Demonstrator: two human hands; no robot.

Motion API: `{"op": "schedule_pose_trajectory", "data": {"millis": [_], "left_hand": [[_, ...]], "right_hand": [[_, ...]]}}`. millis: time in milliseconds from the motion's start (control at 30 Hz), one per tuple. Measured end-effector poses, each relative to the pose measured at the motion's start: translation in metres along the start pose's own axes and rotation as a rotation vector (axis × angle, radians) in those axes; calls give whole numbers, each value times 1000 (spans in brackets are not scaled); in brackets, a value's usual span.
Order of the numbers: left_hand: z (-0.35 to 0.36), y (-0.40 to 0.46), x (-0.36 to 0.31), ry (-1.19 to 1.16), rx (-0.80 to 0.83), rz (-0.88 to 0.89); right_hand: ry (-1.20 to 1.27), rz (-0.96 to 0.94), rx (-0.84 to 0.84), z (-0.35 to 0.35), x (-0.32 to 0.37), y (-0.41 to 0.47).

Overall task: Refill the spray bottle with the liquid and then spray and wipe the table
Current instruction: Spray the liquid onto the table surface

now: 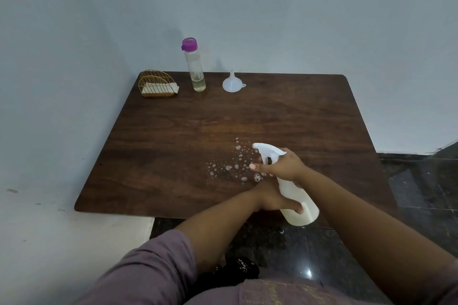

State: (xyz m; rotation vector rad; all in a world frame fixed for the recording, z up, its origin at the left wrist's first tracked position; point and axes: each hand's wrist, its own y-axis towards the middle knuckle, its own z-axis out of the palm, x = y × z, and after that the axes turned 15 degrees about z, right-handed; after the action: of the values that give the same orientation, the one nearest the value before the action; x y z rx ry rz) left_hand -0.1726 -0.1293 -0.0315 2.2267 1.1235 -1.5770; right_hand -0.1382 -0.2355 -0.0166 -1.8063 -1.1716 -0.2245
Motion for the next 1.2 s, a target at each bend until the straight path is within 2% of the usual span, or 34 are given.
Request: {"op": "schedule_pose_trajectory", "data": {"millis": [100, 233, 367, 433, 633, 767, 800, 900, 967, 1067, 1200], "left_hand": [[0, 3, 0, 27, 18, 1], [-1, 5, 0, 14, 4, -8], [-1, 2, 0, 30, 10, 0], [-1, 2, 0, 30, 24, -5], [-7, 3, -1, 71, 42, 6], [-5, 1, 2, 39, 20, -2], [-5, 1, 1, 28, 14, 0], [-6, 2, 1, 29, 15, 12], [-7, 1, 1, 21, 24, 11], [-4, 0, 3, -12, 12, 6], [-3, 3, 5, -1, 5, 13]], "right_hand": [[49, -40, -8, -4, 2, -5], [16, 4, -56, -2, 3, 0], [39, -91, 199, -11, 3, -4], [91, -83, 258, -15, 2, -6], [111, -37, 7, -3, 5, -6], [-1, -66, 172, -8, 7, -5], [38, -30, 165, -7, 7, -4], [107, 50, -28, -2, 7, -5], [62, 12, -13, -1, 8, -6], [8, -39, 101, -8, 11, -9], [110, 56, -35, 2, 7, -3]]}}
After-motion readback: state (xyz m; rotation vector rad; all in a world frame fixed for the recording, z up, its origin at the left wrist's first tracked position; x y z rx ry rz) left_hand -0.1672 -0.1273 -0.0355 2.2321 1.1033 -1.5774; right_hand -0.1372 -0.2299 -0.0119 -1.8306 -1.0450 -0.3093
